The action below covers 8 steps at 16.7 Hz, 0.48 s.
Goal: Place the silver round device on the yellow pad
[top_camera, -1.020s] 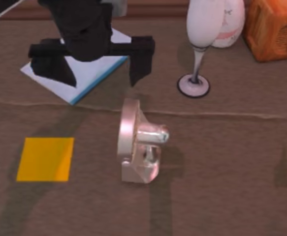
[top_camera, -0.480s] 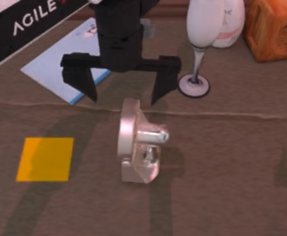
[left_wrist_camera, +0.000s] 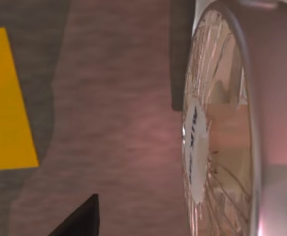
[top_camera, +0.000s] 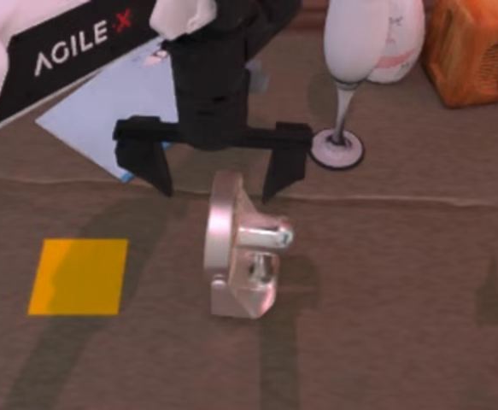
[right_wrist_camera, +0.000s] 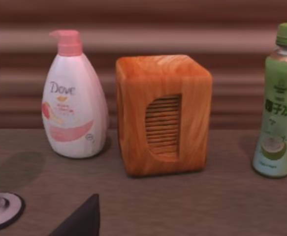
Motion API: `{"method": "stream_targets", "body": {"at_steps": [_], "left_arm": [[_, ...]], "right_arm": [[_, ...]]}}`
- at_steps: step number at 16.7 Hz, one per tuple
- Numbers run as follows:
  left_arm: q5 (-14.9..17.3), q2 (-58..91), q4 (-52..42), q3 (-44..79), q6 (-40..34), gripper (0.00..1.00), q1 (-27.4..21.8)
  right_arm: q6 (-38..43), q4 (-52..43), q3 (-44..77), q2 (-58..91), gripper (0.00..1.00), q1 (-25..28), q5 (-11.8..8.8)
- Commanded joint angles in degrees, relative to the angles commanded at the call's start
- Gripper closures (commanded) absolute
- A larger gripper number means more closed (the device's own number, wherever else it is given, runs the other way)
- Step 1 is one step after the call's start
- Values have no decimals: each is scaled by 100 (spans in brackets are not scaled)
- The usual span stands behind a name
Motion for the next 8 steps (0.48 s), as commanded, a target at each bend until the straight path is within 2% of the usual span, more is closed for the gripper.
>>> {"method": "stream_targets", "body": {"at_steps": [3, 7, 8], "left_arm": [[0, -30, 426, -451, -7, 0, -7], [0, -32, 469, -494, -8, 0, -8], [0, -32, 469, -494, -8, 8, -8]], "right_arm": [[0, 0, 0, 0, 0, 0, 0], [0, 0, 0, 0, 0, 0, 0], [0, 0, 0, 0, 0, 0, 0]]}}
